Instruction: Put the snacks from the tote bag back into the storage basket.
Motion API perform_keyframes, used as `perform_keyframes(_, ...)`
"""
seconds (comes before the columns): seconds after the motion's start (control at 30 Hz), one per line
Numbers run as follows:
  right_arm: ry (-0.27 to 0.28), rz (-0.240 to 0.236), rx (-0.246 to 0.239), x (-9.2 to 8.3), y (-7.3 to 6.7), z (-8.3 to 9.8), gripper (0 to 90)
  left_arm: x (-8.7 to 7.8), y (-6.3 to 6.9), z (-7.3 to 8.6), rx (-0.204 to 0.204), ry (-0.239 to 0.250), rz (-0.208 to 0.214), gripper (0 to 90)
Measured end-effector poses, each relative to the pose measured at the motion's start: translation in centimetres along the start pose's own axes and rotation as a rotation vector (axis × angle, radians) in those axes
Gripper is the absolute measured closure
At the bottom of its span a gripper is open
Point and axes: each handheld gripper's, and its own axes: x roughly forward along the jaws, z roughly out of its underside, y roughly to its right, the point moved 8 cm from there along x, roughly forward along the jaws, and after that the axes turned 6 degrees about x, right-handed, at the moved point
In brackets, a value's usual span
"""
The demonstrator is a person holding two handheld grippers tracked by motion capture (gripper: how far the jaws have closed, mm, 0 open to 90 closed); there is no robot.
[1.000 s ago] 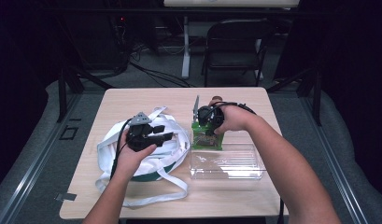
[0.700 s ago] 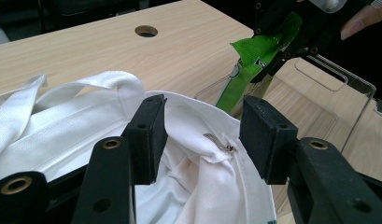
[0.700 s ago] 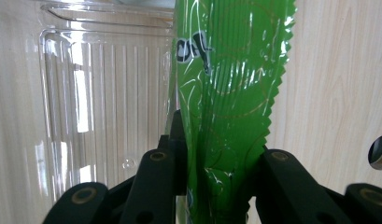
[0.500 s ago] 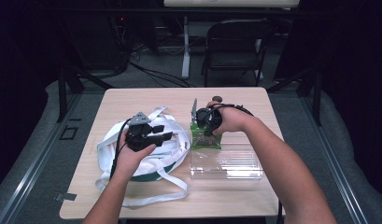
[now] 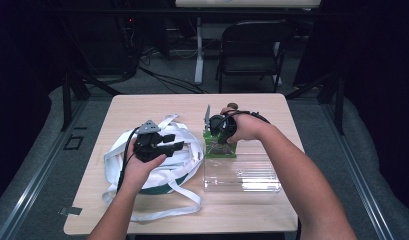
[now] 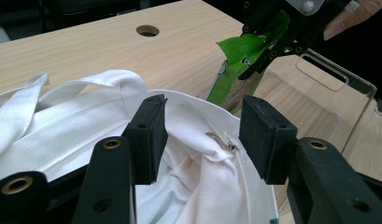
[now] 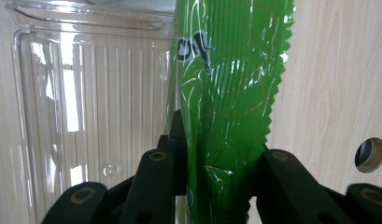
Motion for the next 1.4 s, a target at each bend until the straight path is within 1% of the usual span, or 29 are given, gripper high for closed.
perform_keyframes(0.1, 0.000, 0.002, 0.007, 0.1, 0.1, 0.1, 72.7, 0.0, 0.0, 0.0, -0.002, 0.000, -0.001, 51.0)
perform_keyframes(0.13, 0.006, 0.013, 0.015, 0.2, 0.4, 0.1, 70.2, 0.0, 0.0, 0.0, -0.002, 0.001, 0.002, 51.0)
perform_keyframes(0.17, -0.001, 0.018, 0.016, 0.2, 0.5, 0.2, 69.6, 0.0, 0.0, 0.0, -0.003, 0.003, 0.001, 51.0)
perform_keyframes(0.2, -0.002, 0.013, 0.027, 0.2, 0.5, 0.3, 68.9, -0.1, 0.0, 0.0, -0.004, 0.003, 0.004, 51.0)
perform_keyframes(0.37, 0.008, 0.028, 0.044, 0.3, 0.8, 0.3, 63.4, -0.1, 0.0, 0.0, -0.006, 0.004, 0.004, 51.0)
perform_keyframes(0.47, 0.011, 0.037, 0.052, 0.3, 0.9, 0.3, 56.8, -0.1, 0.0, 0.0, -0.005, 0.004, 0.004, 51.0)
perform_keyframes(0.5, 0.018, 0.034, 0.066, 0.3, 0.9, 0.3, 56.3, -0.1, 0.0, 0.0, -0.006, 0.005, 0.004, 51.0)
perform_keyframes(0.57, 0.011, 0.030, 0.071, 0.1, 1.0, 0.3, 55.4, -0.1, 0.0, 0.0, -0.006, 0.005, 0.004, 51.0)
perform_keyframes(0.63, 0.025, 0.029, 0.088, 0.1, 1.1, 0.3, 53.4, -0.1, -0.1, 0.0, -0.003, 0.006, 0.002, 51.0)
perform_keyframes(0.67, 0.024, 0.033, 0.086, 0.0, 1.1, 0.3, 51.7, -0.1, -0.1, 0.0, -0.004, 0.007, 0.002, 51.0)
perform_keyframes(0.73, 0.029, 0.035, 0.091, 0.0, 1.2, 0.3, 51.2, -0.1, -0.1, 0.0, -0.004, 0.006, 0.001, 51.0)
perform_keyframes(0.8, 0.038, 0.026, 0.110, -0.2, 1.1, 0.4, 47.8, -0.1, -0.1, -0.1, -0.005, 0.010, 0.001, 51.0)
perform_keyframes(0.87, 0.047, 0.025, 0.115, -0.3, 1.1, 0.4, 46.2, -0.1, -0.1, -0.1, -0.006, 0.009, 0.001, 51.0)
perform_keyframes(1.03, 0.050, 0.023, 0.118, -0.4, 1.1, 0.3, 43.3, -0.1, -0.1, -0.1, -0.006, 0.009, 0.000, 51.0)
perform_keyframes(1.13, 0.061, 0.032, 0.122, -0.5, 1.1, 0.2, 39.3, -0.1, -0.1, -0.1, -0.007, 0.010, 0.000, 51.0)
perform_keyframes(1.23, 0.066, 0.041, 0.120, -0.6, 1.1, 0.2, 38.1, -0.1, -0.2, 0.0, -0.006, 0.005, 0.000, 51.0)
perform_keyframes(1.4, 0.068, 0.041, 0.114, -0.7, 1.1, 0.1, 38.0, -0.1, -0.2, 0.0, -0.009, 0.006, 0.000, 50.9)
